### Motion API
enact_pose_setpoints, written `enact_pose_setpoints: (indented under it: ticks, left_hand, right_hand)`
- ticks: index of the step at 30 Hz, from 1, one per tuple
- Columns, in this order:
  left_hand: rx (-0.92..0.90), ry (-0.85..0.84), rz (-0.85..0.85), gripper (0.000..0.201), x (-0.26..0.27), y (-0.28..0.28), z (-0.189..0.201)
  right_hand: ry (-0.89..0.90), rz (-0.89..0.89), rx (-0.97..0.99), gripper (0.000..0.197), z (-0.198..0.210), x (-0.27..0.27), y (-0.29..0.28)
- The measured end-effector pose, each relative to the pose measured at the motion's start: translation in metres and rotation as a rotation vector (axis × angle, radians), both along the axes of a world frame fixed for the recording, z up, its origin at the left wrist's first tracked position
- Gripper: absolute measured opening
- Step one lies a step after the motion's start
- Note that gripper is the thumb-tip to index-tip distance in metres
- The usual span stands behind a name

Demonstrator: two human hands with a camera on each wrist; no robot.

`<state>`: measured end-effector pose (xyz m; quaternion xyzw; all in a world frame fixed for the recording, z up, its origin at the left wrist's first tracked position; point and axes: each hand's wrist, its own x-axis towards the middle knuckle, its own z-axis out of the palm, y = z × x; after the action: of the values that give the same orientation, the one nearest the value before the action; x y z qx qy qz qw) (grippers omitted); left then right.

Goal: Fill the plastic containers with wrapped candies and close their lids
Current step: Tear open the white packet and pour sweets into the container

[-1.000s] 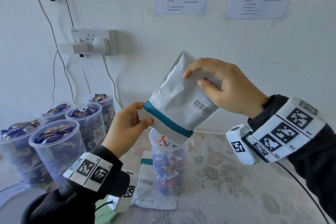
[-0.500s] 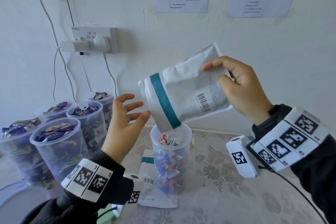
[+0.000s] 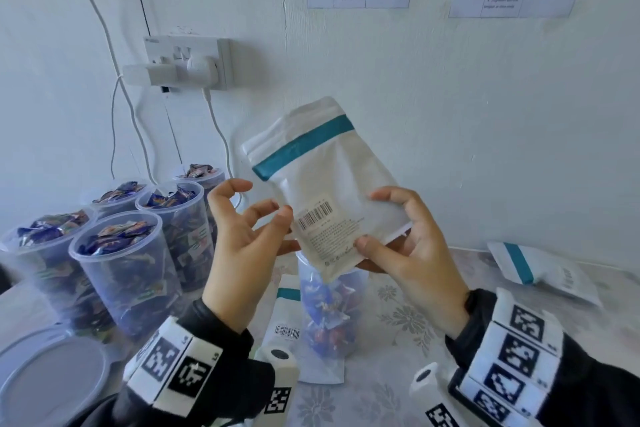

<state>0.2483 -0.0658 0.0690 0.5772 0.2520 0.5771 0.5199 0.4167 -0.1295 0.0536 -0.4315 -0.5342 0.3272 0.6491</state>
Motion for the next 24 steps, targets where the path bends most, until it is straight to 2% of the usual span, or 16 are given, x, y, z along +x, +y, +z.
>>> enact_pose_setpoints:
  ticks: [3,6,9,12,14,17,20,24]
  left_hand:
    - [0.009,0.040,-0.008,0.039,-0.003,-0.003,-0.007]
    - [-0.023,0.061,0.022,0.035,-0.010,0.002,-0.014]
    - [-0.065,0.067,0.079,0.039,-0.022,0.010,-0.019]
    - [-0.109,0.073,0.128,0.043,-0.035,0.018,-0.025]
    - [-0.130,0.083,0.140,0.044,-0.043,0.023,-0.029]
    - [-0.196,0.077,0.121,0.044,-0.051,0.028,-0.036]
    - [-0.251,0.080,0.103,0.046,-0.055,0.031,-0.047]
    - [-0.320,0.132,0.097,0.045,-0.059,0.034,-0.060]
  right_hand:
    - [-0.078,-0.019,0.041,0.042,-0.009,-0.003,-0.003]
    - [-0.322,-0.137,0.194,0.038,-0.017,-0.004,-0.006]
    - [-0.459,-0.250,0.268,0.059,-0.035,0.003,-0.001]
    - [-0.536,-0.238,0.079,0.077,-0.049,0.013,0.005]
    - [-0.530,-0.135,-0.070,0.083,-0.055,0.016,0.009]
    - [-0.374,-0.034,-0.134,0.066,-0.059,0.019,0.015]
    - [-0.305,-0.070,-0.128,0.056,-0.058,0.024,0.018]
    - [-0.345,-0.162,-0.098,0.054,-0.052,0.031,0.016]
